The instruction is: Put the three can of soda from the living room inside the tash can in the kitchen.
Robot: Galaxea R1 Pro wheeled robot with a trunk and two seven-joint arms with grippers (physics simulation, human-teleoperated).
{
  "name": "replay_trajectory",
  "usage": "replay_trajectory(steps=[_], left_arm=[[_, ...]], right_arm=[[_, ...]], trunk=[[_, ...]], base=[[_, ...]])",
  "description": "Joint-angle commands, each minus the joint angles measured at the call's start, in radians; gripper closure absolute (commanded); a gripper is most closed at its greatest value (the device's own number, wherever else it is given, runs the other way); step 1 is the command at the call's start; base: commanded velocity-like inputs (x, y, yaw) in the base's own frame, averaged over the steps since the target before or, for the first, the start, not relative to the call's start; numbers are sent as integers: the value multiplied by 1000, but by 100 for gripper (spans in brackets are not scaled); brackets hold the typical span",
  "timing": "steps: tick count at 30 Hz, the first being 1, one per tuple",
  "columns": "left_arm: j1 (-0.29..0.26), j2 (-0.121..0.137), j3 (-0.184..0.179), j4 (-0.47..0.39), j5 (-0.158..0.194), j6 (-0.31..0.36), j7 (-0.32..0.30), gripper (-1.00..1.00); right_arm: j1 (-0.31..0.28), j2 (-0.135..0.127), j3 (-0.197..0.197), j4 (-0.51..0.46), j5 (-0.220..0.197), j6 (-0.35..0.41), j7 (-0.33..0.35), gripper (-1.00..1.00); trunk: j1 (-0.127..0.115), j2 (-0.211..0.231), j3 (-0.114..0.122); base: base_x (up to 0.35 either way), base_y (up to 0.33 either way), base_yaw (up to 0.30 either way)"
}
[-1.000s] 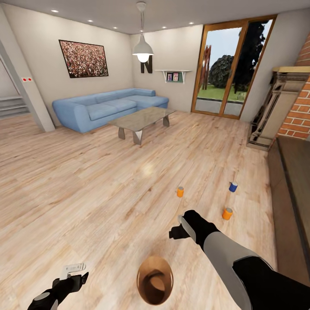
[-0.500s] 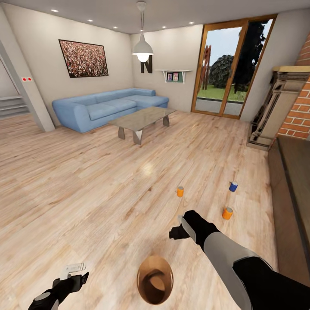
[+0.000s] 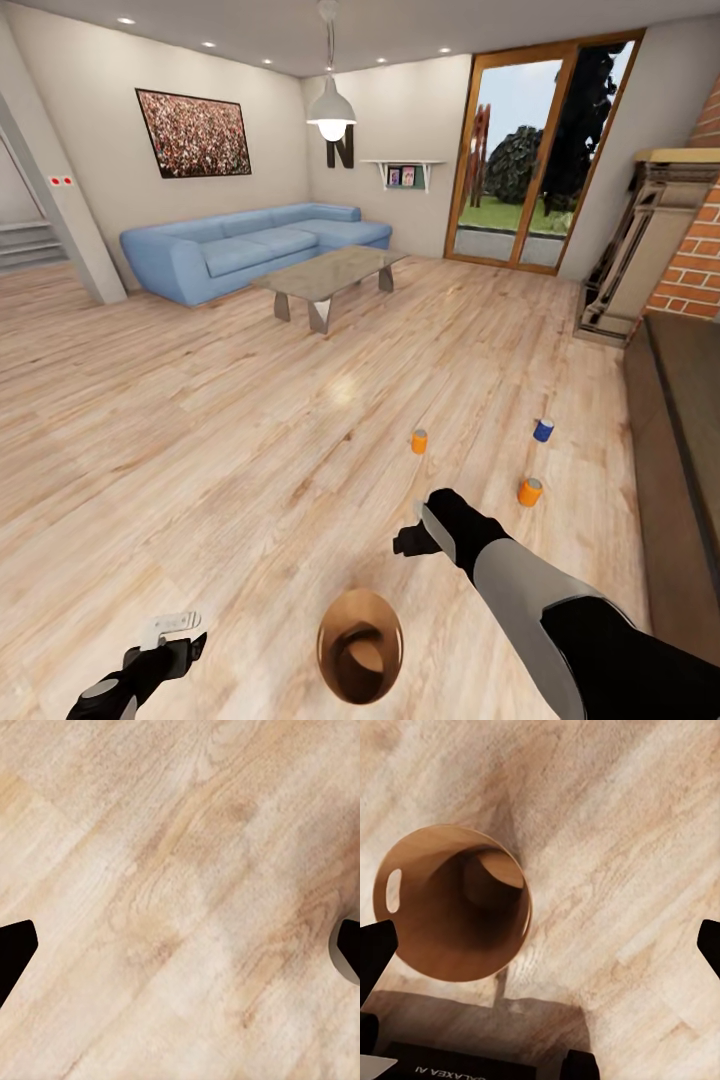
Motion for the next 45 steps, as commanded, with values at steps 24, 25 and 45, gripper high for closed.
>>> replay_trajectory(steps=[24,25,45], left_arm=[[0,0,-4,0,-5,0,1,-100],[0,0,-4,0,-5,0,1,-100],[0,0,-5,0,-5,0,1,-100]], right_arm=[[1,1,4,0,6,0,-2,-100],[1,1,3,0,6,0,-2,-100],[2,9,9,12,10,0,-2,-100]], trunk=[[92,-168,-75],[96,-175,-78],[173,-315,-141]], base=[[0,0,0],[0,0,0],[0,0,0]])
